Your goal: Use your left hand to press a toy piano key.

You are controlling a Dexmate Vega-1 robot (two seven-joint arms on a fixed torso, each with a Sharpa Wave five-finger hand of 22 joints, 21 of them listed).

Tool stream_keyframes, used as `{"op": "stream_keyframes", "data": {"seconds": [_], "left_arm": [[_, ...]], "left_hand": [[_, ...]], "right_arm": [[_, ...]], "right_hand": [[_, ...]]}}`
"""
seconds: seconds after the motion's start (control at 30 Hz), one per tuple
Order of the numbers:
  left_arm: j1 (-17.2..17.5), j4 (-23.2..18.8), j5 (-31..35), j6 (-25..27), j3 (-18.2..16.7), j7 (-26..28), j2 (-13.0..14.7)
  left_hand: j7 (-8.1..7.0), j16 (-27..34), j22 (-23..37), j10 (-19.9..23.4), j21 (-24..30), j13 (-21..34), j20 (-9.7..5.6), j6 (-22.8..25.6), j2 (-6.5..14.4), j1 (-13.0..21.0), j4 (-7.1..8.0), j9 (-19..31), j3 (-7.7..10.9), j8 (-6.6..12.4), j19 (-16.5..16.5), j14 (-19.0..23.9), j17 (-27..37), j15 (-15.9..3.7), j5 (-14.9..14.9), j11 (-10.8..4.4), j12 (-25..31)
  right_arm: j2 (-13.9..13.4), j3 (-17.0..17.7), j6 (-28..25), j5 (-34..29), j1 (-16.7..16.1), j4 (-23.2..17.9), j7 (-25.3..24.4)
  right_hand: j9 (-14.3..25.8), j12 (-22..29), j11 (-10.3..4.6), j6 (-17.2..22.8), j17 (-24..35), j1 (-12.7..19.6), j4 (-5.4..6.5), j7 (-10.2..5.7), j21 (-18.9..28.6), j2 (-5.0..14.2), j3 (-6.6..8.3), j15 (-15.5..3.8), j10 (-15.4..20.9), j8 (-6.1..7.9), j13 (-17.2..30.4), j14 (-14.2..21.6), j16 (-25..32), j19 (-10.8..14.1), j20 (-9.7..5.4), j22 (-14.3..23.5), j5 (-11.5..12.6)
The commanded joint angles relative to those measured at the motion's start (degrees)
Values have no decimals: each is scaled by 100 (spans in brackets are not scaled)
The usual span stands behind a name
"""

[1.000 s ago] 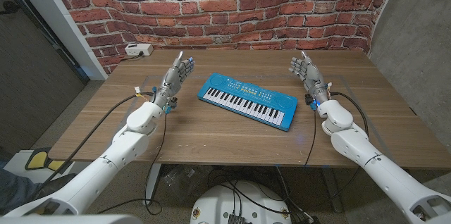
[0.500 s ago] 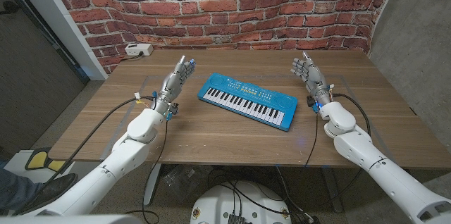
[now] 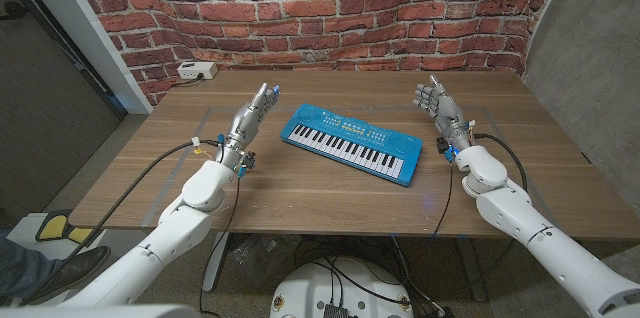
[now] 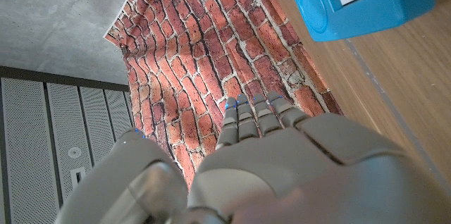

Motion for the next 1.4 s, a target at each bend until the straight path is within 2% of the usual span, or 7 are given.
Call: {"op": "stream_keyframes", "data": {"seconds": [0.03, 0.27, 0.47, 0.63, 1.0, 1.13, 1.4], "left_arm": [[312, -346, 589, -116, -59, 346, 94], [570, -715, 1247, 170, -193, 844, 188], [644, -892, 1608, 457, -158, 1038, 226], [724, -1104, 2216, 783, -146, 1400, 263], [703, -1331, 3082, 1061, 30, 1814, 305], [769, -1465, 3687, 1391, 61, 2239, 256], [789, -1745, 4443, 1848, 154, 2546, 400]], "left_hand": [[-9, -4, 11, 81, -21, 34, 14, 64, -35, 9, -3, 27, -34, 26, 42, 41, 17, -13, -12, -18, 0], [-10, -3, 11, 109, -23, 34, 23, 108, -35, 20, -7, 27, -44, 25, 76, 69, 17, -11, -14, -41, -1], [-24, -4, 11, 116, -19, 35, 50, 157, -34, 30, -11, 28, -52, 30, 118, 87, 16, -17, -15, -35, -9], [-47, -3, 12, 139, -26, 35, 83, 172, -33, 38, -13, 28, -58, 24, 126, 105, 16, -31, -15, -38, -8], [-66, -11, 12, 182, -47, 36, 68, 211, -24, 60, -20, 29, -69, 11, 137, 122, 16, -67, -15, -66, -11], [-85, 6, 12, 236, -68, 36, 76, 337, -13, 76, -22, 30, -78, 37, 134, 195, 16, -82, -13, -115, -6], [-130, 19, 12, 360, -73, 37, 153, 534, 10, 97, -22, 31, -94, 73, 204, 295, 17, -109, -10, -146, 14]], "right_arm": [[-65, 32, -67, -35, -79, -119, -65], [-11, 9, -71, -14, -59, -56, -62], [37, -29, -53, 9, -32, 23, -14], [15, -20, -68, 19, -80, -32, -29], [-98, 68, -43, 0, -310, -241, -119], [-110, 87, -13, -6, -336, -245, -116], [-91, 49, 7, -66, -317, -232, -108]], "right_hand": [[14, 8, 12, -16, 6, 21, -31, -17, -10, 36, 16, 42, 20, -12, 11, 37, -17, 0, 30, 12, 28], [14, 6, 12, -18, 6, 20, -32, -18, -18, 40, 16, 35, 19, -15, 12, 37, -18, 4, 27, 12, 28], [15, 5, 4, -39, 7, 21, -34, -2, -28, 44, 16, 39, 22, -24, 12, 44, -17, 8, 31, 13, 28], [15, 4, 5, -50, 6, 24, -39, -6, -36, 48, 17, 42, 22, -29, 13, 44, -18, 13, 29, 13, 28], [16, 3, 11, -48, 6, 27, -44, -7, -52, 52, 17, 35, 28, -29, 13, 44, -20, 19, 30, 14, 28], [16, 2, 11, -47, 6, 27, -46, -8, -58, 54, 17, 34, 27, -29, 13, 42, -22, 21, 31, 14, 28], [16, 0, 4, -40, 7, 25, -48, -11, -70, 55, 14, 38, 25, -27, 14, 41, -23, 20, 33, 14, 27]]}}
